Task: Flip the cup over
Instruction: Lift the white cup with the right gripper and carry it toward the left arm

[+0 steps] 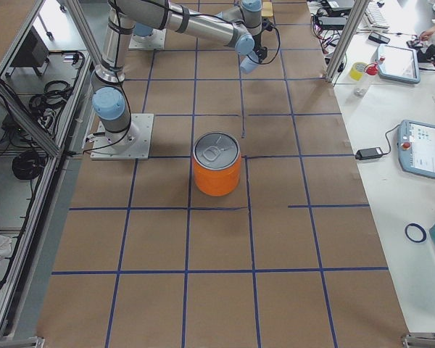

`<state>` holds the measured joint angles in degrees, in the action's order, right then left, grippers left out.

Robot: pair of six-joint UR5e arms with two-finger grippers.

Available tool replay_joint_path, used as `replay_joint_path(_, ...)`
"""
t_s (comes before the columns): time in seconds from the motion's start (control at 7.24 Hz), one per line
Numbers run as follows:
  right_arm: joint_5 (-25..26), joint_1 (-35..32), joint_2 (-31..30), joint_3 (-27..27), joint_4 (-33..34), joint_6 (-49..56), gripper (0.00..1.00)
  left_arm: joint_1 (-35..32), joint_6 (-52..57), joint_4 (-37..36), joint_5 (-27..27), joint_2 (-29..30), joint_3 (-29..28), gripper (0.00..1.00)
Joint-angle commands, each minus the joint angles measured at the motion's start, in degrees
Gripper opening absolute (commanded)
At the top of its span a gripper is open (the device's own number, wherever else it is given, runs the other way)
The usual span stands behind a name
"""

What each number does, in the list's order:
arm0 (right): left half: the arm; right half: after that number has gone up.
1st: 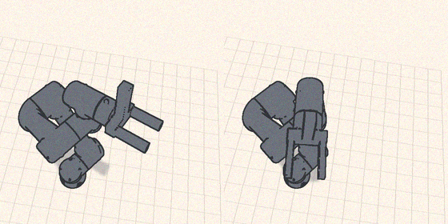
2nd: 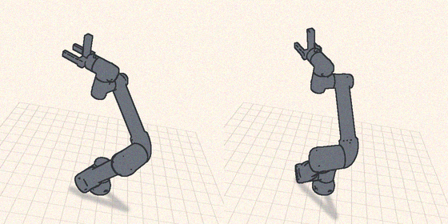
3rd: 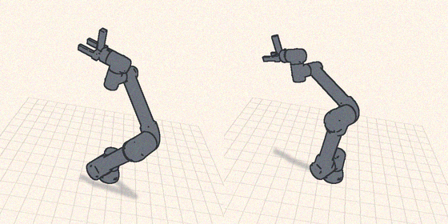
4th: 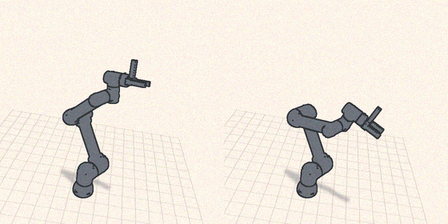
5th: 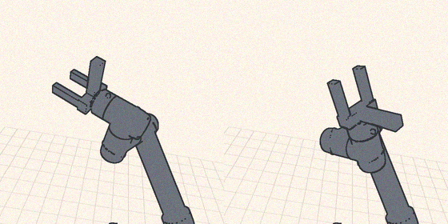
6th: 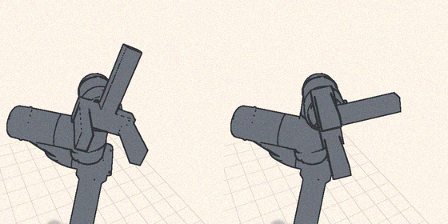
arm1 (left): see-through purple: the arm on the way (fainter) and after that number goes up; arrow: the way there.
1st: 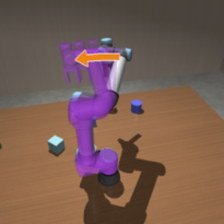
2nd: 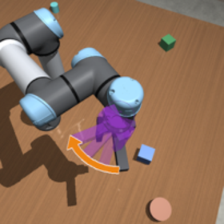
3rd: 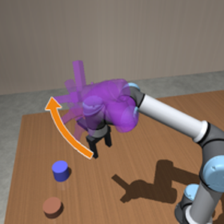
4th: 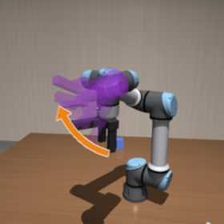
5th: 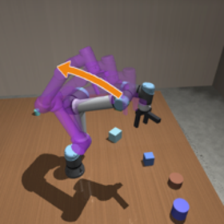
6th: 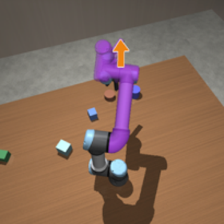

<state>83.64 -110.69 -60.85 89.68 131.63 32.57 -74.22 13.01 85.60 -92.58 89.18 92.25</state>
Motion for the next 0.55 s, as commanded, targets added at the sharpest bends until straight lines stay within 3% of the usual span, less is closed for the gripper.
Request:
replay_joint_path(0.0,0.8,-3.1,3.2,0.3,3.6,14.1,0.00,0.5,0.1,0.8,0.4,-0.2,0.4,1.00)
replay_joint_path(0.41,1.0,-3.4,4.0,0.4,3.9,21.0,0.03,0.5,0.2,0.9,0.6,-0.3,0.6,1.00)
